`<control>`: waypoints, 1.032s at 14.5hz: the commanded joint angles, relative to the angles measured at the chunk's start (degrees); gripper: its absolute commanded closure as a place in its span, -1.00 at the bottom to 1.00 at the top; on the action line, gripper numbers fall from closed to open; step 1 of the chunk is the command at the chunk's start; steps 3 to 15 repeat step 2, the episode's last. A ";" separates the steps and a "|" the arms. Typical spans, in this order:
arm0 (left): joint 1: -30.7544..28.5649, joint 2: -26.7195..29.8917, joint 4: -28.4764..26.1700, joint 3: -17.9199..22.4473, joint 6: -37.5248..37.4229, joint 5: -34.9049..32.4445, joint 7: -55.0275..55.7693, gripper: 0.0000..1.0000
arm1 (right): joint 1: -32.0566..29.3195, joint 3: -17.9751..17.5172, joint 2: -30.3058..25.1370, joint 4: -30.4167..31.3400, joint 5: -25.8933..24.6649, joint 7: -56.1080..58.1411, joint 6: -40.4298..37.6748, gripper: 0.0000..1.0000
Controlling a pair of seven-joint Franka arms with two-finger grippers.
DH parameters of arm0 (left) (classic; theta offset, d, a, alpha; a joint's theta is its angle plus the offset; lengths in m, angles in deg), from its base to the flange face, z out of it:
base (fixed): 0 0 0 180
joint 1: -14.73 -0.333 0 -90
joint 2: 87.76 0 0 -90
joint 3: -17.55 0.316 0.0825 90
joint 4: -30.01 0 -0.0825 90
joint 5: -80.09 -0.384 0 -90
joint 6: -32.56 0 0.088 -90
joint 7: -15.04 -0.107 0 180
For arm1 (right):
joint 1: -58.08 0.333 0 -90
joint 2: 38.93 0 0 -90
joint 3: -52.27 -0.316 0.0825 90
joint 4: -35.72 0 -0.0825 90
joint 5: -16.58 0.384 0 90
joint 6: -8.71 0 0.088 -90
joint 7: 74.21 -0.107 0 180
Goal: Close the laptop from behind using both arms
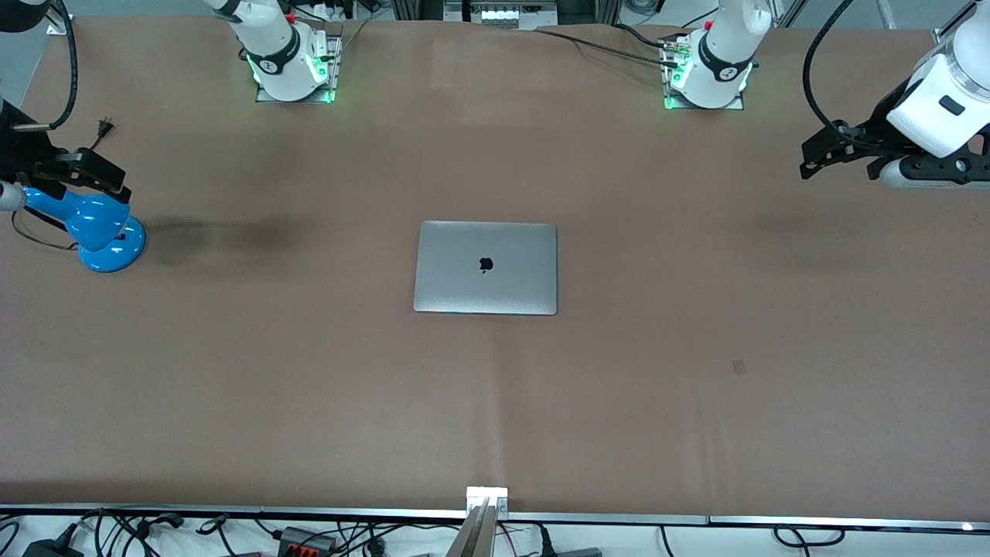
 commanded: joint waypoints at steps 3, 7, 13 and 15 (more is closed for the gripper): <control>0.12 -0.90 1.93 -0.31 -1.34 -1.44 0.10 -1.00 | -0.24 -0.48 -0.77 0.84 -0.76 0.56 0.60 -1.00; 0.12 -0.90 1.93 -0.31 -1.34 -1.44 0.10 -1.00 | -0.24 -0.48 -0.77 0.84 -0.76 0.56 0.60 -1.00; 0.12 -0.90 1.93 -0.31 -1.34 -1.44 0.10 -1.00 | -0.24 -0.48 -0.77 0.84 -0.76 0.56 0.60 -1.00; 0.12 -0.90 1.93 -0.31 -1.34 -1.44 0.10 -1.00 | -0.24 -0.48 -0.77 0.84 -0.76 0.56 0.60 -1.00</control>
